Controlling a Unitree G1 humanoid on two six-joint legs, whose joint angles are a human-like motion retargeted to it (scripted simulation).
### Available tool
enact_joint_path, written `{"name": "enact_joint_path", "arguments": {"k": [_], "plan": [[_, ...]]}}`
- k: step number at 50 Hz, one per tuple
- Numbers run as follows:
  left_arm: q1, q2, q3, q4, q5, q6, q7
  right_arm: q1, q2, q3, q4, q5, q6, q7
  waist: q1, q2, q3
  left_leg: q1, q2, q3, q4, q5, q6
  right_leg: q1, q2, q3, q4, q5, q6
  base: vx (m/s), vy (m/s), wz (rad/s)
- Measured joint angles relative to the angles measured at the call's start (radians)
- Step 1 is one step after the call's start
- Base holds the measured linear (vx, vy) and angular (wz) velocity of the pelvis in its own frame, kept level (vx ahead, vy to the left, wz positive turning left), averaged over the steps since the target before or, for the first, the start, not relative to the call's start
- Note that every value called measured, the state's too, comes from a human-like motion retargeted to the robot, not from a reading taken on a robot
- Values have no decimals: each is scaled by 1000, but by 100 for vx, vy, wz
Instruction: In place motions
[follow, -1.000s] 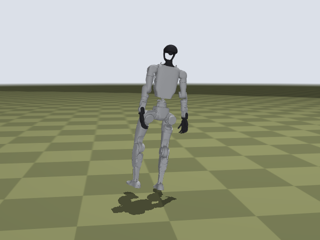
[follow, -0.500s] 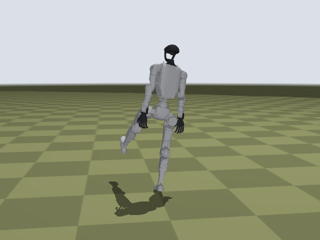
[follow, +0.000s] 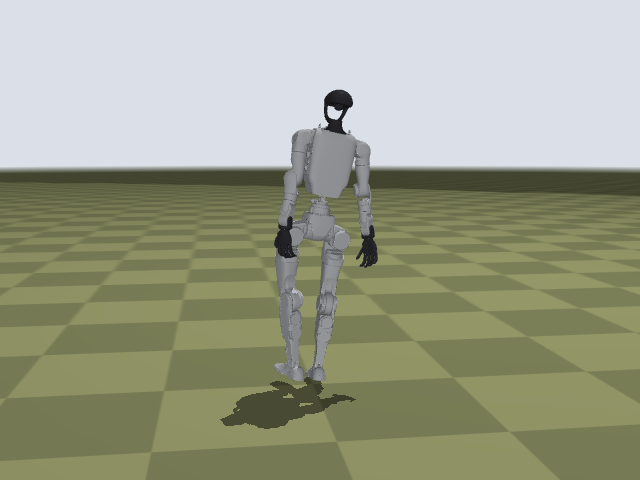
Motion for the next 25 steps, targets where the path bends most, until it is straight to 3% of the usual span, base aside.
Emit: {"name": "enact_joint_path", "arguments": {"k": [3, 5, 9, 12, 25], "plan": [[18, 22, -63, 25, 183, 52, 1, 10, -6, -8, 15, 9, 16, -6, -138, 43, -71, 1, 12, -228, -137, 94, -68, -16, 5, -110, -9, -22, 14, 23, 7, 155], [23, 32, -103, 18, 268, 61, 32, 15, 4, -24, 12, 35, 15, -26, -200, 46, -89, -1, 0, -189, -165, 100, -61, -29, -7, -143, -4, -32, 22, 7, 8, 127], [-11, 54, -195, -28, 353, 73, 36, 27, 20, -58, -6, 132, -32, 6, -147, 25, -47, 14, -29, -231, -173, 89, -34, -8, -23, -164, -8, -29, 32, 7, 4, 7], [-23, 59, -226, -28, 375, 95, 49, 31, 32, -46, -1, 146, -20, 19, -115, 15, -53, 30, -44, -243, -176, 72, -20, 1, -34, -170, -7, -29, 40, 18, 5, -7], [-35, 47, -168, 22, 245, 143, 210, -47, 92, 97, -154, 37, -68, 66, -57, 2, -59, 33, -41, -165, -179, 18, -3, -6, -35, -100, -10, -11, 54, 10, 4, -35]]}}
